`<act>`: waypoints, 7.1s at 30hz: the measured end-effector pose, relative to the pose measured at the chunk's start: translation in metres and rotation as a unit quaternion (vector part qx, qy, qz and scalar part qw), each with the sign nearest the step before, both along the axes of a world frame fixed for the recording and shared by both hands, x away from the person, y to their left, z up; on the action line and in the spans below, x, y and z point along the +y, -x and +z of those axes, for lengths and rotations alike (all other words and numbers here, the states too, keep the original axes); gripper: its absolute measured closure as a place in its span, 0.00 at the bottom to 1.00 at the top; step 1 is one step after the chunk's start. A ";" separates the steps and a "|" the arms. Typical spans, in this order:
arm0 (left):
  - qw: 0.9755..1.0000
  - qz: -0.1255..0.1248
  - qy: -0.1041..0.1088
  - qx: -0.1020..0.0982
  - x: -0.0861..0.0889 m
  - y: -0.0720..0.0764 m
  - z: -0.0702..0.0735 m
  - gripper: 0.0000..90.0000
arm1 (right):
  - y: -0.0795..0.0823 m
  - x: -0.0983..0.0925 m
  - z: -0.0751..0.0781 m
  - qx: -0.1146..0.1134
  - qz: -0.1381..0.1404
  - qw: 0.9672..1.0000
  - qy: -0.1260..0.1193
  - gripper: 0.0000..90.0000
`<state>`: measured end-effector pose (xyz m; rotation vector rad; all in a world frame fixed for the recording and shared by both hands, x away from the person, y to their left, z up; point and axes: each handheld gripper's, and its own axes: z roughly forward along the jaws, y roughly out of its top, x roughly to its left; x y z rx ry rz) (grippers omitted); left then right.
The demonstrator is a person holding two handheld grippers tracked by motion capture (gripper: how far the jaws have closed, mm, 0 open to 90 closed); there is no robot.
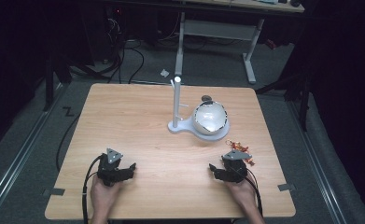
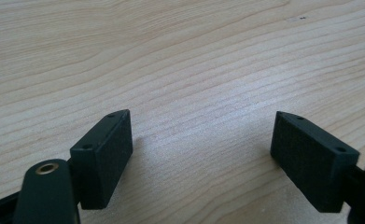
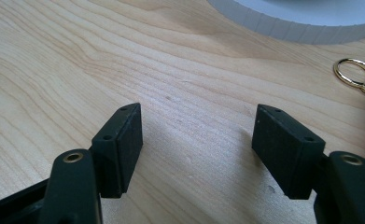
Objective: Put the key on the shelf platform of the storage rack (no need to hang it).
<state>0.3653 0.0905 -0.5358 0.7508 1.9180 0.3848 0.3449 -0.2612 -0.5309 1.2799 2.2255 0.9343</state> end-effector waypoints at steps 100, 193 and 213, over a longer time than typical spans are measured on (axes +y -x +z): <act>1.000 0.014 0.002 0.002 0.002 -0.002 0.000 0.24 | -0.014 -0.094 0.017 -0.006 -0.098 0.995 -0.034 0.57; 1.000 0.016 0.001 0.002 0.002 -0.002 0.000 0.23 | -0.134 -0.003 0.096 0.021 0.004 0.999 -0.024 0.57; 1.000 0.018 0.002 0.002 0.001 -0.002 0.000 0.23 | -0.152 0.009 0.073 0.034 -0.013 0.999 0.006 0.53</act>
